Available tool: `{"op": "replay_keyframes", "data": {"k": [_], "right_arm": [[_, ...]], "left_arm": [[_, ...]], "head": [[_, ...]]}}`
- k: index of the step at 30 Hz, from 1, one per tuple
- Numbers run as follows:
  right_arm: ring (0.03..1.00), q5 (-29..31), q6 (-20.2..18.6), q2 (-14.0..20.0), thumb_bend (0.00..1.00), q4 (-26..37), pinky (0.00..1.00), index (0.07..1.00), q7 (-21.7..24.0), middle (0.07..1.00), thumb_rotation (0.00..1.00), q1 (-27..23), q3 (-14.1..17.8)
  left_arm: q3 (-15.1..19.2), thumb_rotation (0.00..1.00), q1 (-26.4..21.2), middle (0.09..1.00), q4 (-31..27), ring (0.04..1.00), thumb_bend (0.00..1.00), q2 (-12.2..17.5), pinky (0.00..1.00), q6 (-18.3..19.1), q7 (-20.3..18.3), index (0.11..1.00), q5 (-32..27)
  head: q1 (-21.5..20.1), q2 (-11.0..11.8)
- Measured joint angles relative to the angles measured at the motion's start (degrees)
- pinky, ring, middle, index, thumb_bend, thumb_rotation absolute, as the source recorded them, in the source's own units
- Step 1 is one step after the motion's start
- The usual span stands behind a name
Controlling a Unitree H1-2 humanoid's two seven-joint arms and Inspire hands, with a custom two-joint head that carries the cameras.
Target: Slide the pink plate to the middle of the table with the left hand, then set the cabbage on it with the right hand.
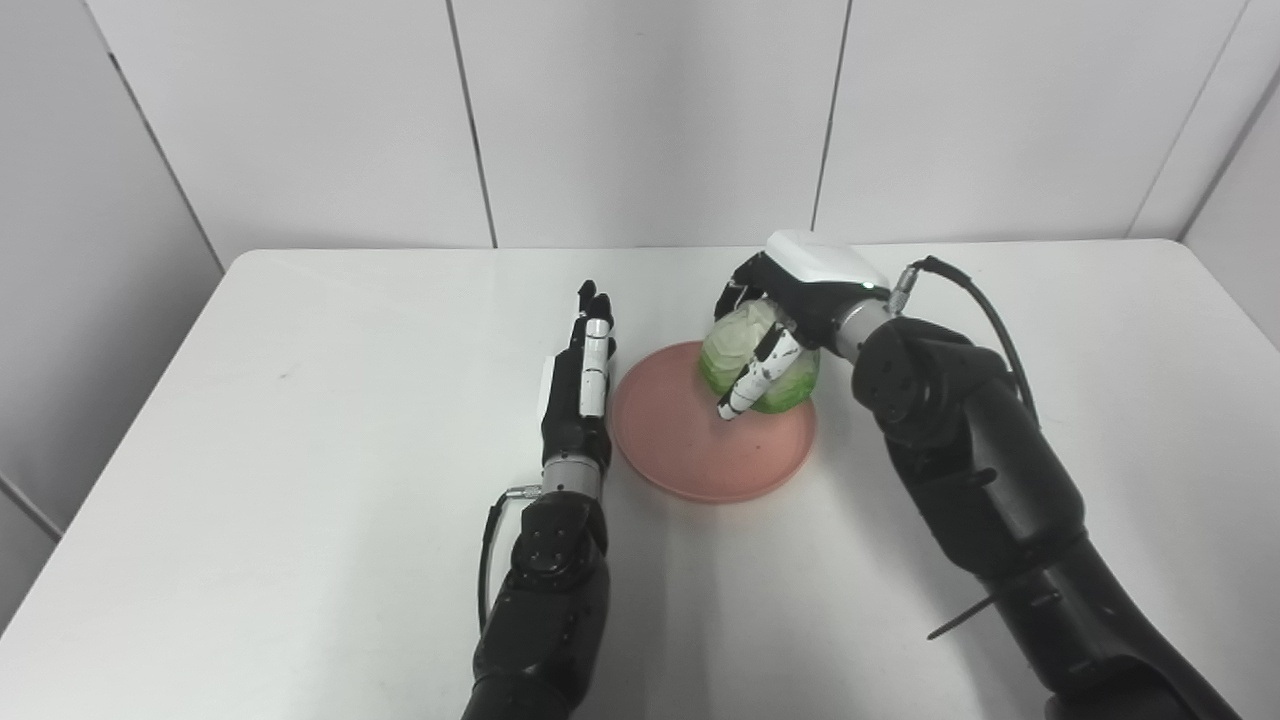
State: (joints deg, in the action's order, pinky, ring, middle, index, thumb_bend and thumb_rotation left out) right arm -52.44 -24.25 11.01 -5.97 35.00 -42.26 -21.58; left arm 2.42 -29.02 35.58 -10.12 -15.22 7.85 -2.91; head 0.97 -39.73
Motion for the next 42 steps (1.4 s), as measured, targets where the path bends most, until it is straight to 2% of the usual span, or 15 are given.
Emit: {"op": "replay_keyframes", "data": {"k": [1,4,6,8,15,17,21,23,26,27,29,30,31,36,42], "right_arm": [[0.468,0.22,0.40,-0.20,0.52,-0.90,0.45,0.463,-0.44,0.500,0.00,0.09,-0.75],[0.409,0.26,1.59,-0.60,0.52,-2.93,0.36,0.511,-1.81,0.465,0.00,0.21,-3.54],[0.405,0.13,1.73,-0.84,0.52,-3.91,0.25,0.491,-2.29,0.494,0.00,0.11,-4.78],[0.379,0.00,1.79,-1.15,0.52,-5.51,0.22,0.506,-3.29,0.454,0.00,0.01,-5.95],[0.388,-0.31,2.15,-2.09,0.52,-9.28,0.25,0.505,-8.33,0.471,0.00,-1.26,-8.15],[0.413,-0.24,2.51,-2.18,0.52,-10.24,0.30,0.494,-9.87,0.497,0.00,-1.63,-8.57],[0.373,1.09,4.74,-2.02,0.51,-11.31,0.27,0.538,-12.20,0.455,0.00,-1.66,-8.62],[0.406,2.23,6.92,-1.44,0.51,-11.81,0.30,0.506,-13.28,0.506,0.00,-1.62,-8.62],[0.554,4.88,10.86,-0.16,0.52,-12.28,0.42,0.497,-14.44,0.497,0.00,-1.50,-8.38],[0.693,5.60,11.26,0.03,0.56,-12.29,0.56,0.690,-14.61,0.691,0.25,-1.41,-8.14],[0.779,7.00,11.39,0.37,0.62,-11.57,0.64,0.801,-14.67,0.803,0.49,-0.70,-7.40],[0.802,7.65,11.42,0.66,0.69,-11.01,0.67,0.834,-14.56,0.836,0.66,-0.13,-6.97],[0.813,8.54,11.42,1.01,0.72,-10.20,0.68,0.847,-14.34,0.849,0.74,0.71,-6.50],[0.873,11.39,11.41,2.51,0.80,-6.82,0.76,0.899,-11.98,0.908,0.93,2.43,-5.69],[0.959,15.26,11.36,4.42,0.79,-2.66,0.80,0.970,-7.74,0.996,0.99,3.15,-4.07]], "left_arm": [[-0.02,1.00,0.00,0.985,-0.04,0.985,0.73,-0.03,1.00,0.00,0.13,1.000,0.16],[-0.09,1.00,0.01,0.993,-0.17,0.993,0.73,-0.07,1.00,0.01,0.15,1.000,0.31],[-0.07,1.00,0.04,0.992,-0.21,0.991,0.73,-0.12,1.00,0.02,0.15,1.000,0.27],[-0.01,1.00,0.15,0.992,-0.37,0.994,0.75,-0.22,1.00,0.04,0.15,1.000,0.21],[-0.42,1.00,0.80,0.995,-1.24,1.000,0.76,-0.33,1.00,0.88,0.01,1.000,-0.30],[-0.62,1.00,1.23,0.997,-1.97,1.000,0.76,-0.43,1.00,1.44,-0.14,1.000,-0.33],[-0.84,1.00,1.98,0.994,-3.33,1.000,0.76,-0.46,1.00,3.19,-0.47,1.000,-0.33],[-0.86,1.00,2.16,0.992,-3.69,1.000,0.76,-0.46,1.00,3.43,-0.47,1.000,-0.33],[-0.87,1.00,2.58,0.992,-4.56,1.000,0.74,-0.45,1.00,3.92,-0.48,1.000,-0.33],[-0.84,1.00,2.62,0.997,-4.73,1.000,0.73,-0.45,1.00,4.09,-0.51,1.000,-0.34],[-0.77,1.00,2.69,1.000,-5.00,1.000,0.73,-0.45,1.00,4.40,-0.88,1.000,-1.01],[-0.70,1.00,2.73,1.000,-5.14,1.000,0.73,-0.45,1.00,4.54,-1.35,1.000,-1.40],[-0.63,1.00,2.73,1.000,-5.14,1.000,0.74,-0.43,1.00,4.53,-1.83,1.000,-2.04],[-0.77,1.00,2.78,1.000,-5.09,1.000,0.73,-0.20,1.00,4.44,-2.70,1.000,-2.18],[-0.60,1.00,2.79,1.000,-5.11,1.000,0.69,-0.23,1.00,4.25,-2.68,1.000,-2.17]], "head": [[-0.09,-0.26],[-0.09,-0.44],[-0.17,-0.61],[-0.18,-0.79],[-0.70,-1.41],[-0.79,-1.58],[-1.05,-1.84],[-1.05,-1.85],[-1.32,-1.93],[-1.32,-2.02],[-1.41,-2.02],[-1.49,-2.11],[-1.49,-2.20],[-1.67,-2.37],[-1.76,-2.64]]}}
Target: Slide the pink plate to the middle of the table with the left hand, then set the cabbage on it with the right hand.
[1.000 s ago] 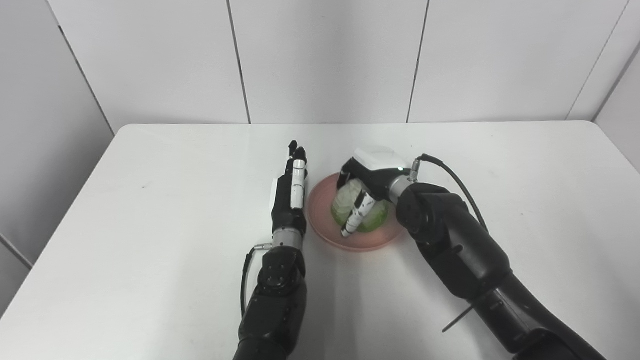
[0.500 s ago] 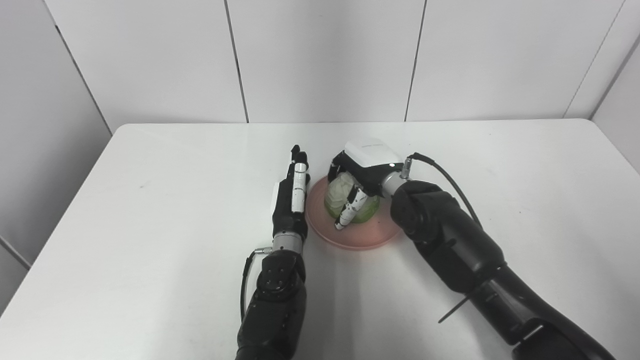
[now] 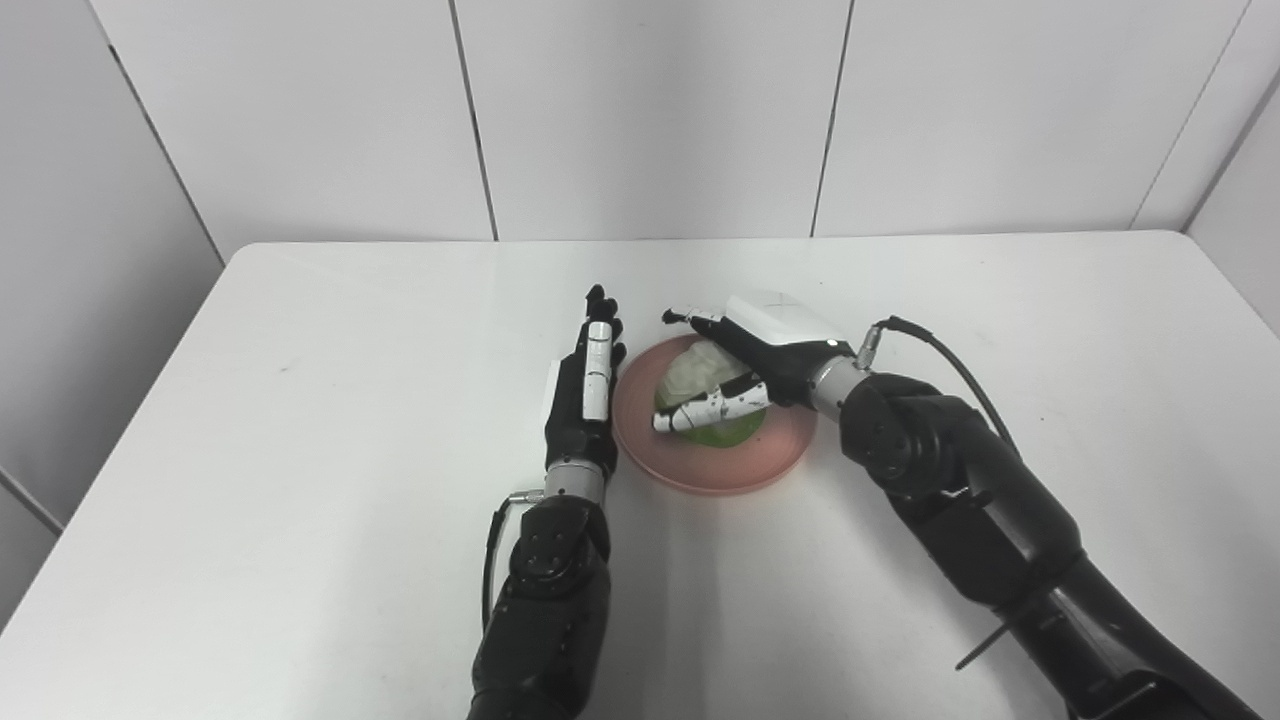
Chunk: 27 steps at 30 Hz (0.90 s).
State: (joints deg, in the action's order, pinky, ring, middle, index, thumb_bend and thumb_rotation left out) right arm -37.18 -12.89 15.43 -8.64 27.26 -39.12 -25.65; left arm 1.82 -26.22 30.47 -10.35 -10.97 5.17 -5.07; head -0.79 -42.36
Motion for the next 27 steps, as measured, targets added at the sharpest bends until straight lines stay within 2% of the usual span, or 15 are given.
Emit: {"op": "replay_keyframes", "data": {"k": [3,5,8,10,12,15,17,19,21,27], "right_arm": [[0.993,5.73,-0.02,0.23,0.79,0.38,0.79,0.996,2.24,1.000,1.00,0.27,3.31],[0.997,8.28,0.00,0.65,0.81,0.76,0.78,1.000,2.11,1.000,1.00,0.92,5.68],[0.998,9.42,0.01,1.25,0.81,0.94,0.79,1.000,0.45,1.000,1.00,2.53,7.67],[1.000,11.01,0.80,0.97,0.80,1.00,0.85,1.000,-1.96,1.000,1.00,4.55,9.60],[1.000,13.12,2.64,-0.01,0.79,0.94,0.87,1.000,-5.36,1.000,1.00,6.80,12.46],[1.000,16.34,6.14,-1.81,0.80,-0.33,0.97,1.000,-10.78,1.000,1.00,9.22,16.33],[1.000,18.70,6.92,-3.42,0.79,-1.69,0.99,1.000,-14.00,1.000,1.00,10.05,19.11],[1.000,23.62,7.25,-6.20,0.78,-3.66,1.00,1.000,-16.55,1.000,1.00,10.60,23.49],[1.000,28.90,7.28,-8.13,0.75,-5.18,1.00,1.000,-17.03,1.000,1.00,10.94,26.08],[1.000,38.58,9.27,-10.52,0.75,-9.24,1.00,1.000,-16.82,1.000,1.00,11.74,29.70]], "left_arm": [[0.01,1.00,0.19,0.987,-0.29,0.996,0.68,-0.13,1.00,0.06,0.17,0.995,0.01],[0.01,1.00,0.36,0.990,-0.72,1.000,0.69,-0.22,1.00,0.36,0.32,1.000,0.05],[0.00,1.00,0.67,0.991,-1.45,1.000,0.70,-0.19,1.00,1.02,0.35,1.000,0.20],[-0.10,1.00,0.71,0.992,-1.56,1.000,0.72,-0.19,1.00,1.18,0.32,1.000,0.20],[-0.14,1.00,0.71,0.987,-1.55,1.000,0.73,-0.06,1.00,1.15,0.30,1.000,0.39],[-0.08,1.00,0.71,0.988,-1.35,1.000,0.74,0.33,1.00,0.80,0.27,0.999,0.89],[0.11,1.00,0.72,0.991,-1.26,1.000,0.74,0.32,1.00,0.50,0.09,1.000,0.38],[0.16,1.00,0.78,0.987,-1.28,1.000,0.74,0.33,1.00,0.28,0.07,1.000,0.13],[0.14,1.00,0.79,0.986,-1.33,0.997,0.74,0.34,1.00,0.26,0.07,0.999,0.14],[0.14,1.00,1.27,0.992,-2.02,1.000,0.75,0.38,1.00,0.31,-0.28,1.000,-0.17]], "head": [[-0.09,0.00],[-0.09,-0.35],[-0.18,-0.44],[-0.35,-0.53],[-0.61,-0.62],[-1.05,-0.79],[-1.05,-0.79],[-1.41,-0.97],[-1.58,-0.88],[-2.55,-1.32]]}}
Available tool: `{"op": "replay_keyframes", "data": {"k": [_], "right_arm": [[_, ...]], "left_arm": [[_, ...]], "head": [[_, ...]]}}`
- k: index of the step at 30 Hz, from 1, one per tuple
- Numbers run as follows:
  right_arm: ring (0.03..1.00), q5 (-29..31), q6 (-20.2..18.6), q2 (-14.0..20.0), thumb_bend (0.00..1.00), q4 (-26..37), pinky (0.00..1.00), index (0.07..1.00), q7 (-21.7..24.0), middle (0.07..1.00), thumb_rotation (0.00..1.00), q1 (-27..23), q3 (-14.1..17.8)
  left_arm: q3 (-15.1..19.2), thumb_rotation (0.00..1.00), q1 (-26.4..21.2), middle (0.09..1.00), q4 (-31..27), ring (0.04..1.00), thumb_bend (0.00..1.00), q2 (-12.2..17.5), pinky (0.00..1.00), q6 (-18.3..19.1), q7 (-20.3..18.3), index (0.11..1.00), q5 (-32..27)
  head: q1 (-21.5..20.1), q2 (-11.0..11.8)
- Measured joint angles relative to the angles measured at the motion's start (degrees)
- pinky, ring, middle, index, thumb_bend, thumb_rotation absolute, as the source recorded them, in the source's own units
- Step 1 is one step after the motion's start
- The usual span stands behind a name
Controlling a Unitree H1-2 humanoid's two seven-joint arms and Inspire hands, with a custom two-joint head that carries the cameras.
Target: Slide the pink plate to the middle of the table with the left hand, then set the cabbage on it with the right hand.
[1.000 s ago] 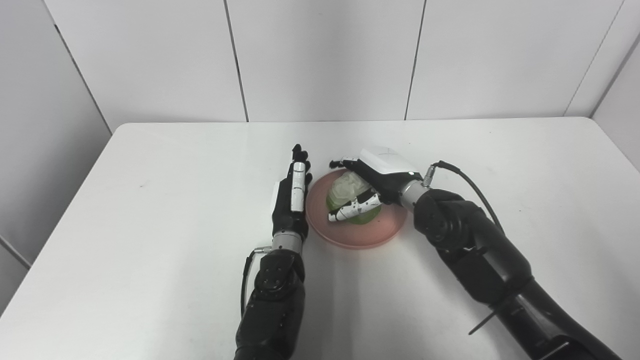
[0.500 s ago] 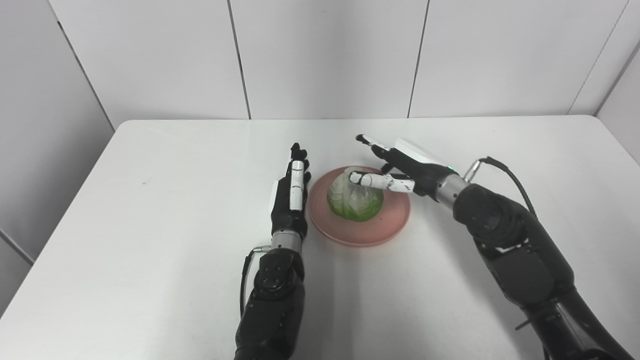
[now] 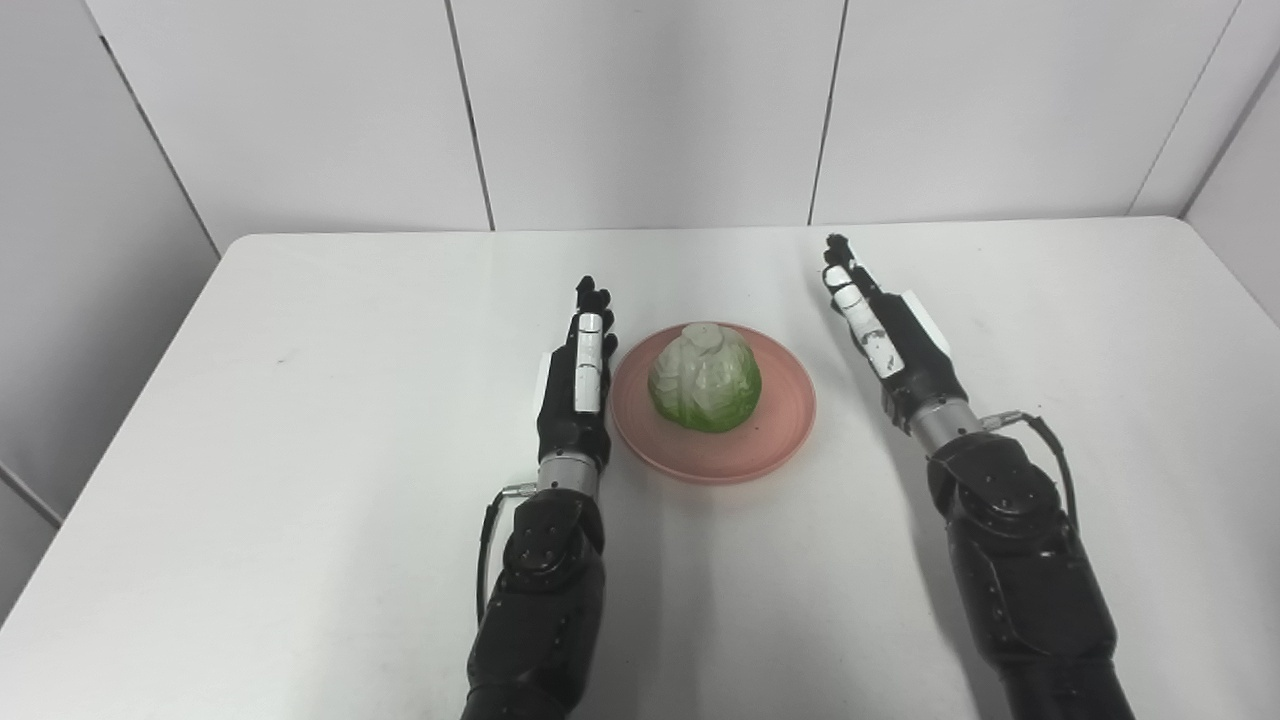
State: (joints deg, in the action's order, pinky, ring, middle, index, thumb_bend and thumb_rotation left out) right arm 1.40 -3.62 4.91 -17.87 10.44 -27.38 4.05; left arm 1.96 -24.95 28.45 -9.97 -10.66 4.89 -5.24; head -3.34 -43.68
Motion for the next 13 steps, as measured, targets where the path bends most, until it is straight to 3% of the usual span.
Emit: {"op": "replay_keyframes", "data": {"k": [5,13], "right_arm": [[1.000,3.48,6.42,-1.75,0.79,-3.49,1.00,1.000,-2.66,1.000,0.97,0.14,2.74],[1.000,7.39,5.89,-3.05,0.78,-3.76,1.00,1.000,-3.52,1.000,0.97,0.28,3.13]], "left_arm": [[-0.06,1.00,0.13,0.994,-0.40,1.000,0.75,0.77,1.00,0.12,-0.03,0.995,-0.07],[-0.47,1.00,0.56,0.999,-1.27,1.000,0.79,1.26,1.00,0.78,-0.64,0.999,0.08]], "head": [[-0.44,-0.17],[-0.88,-0.44]]}}
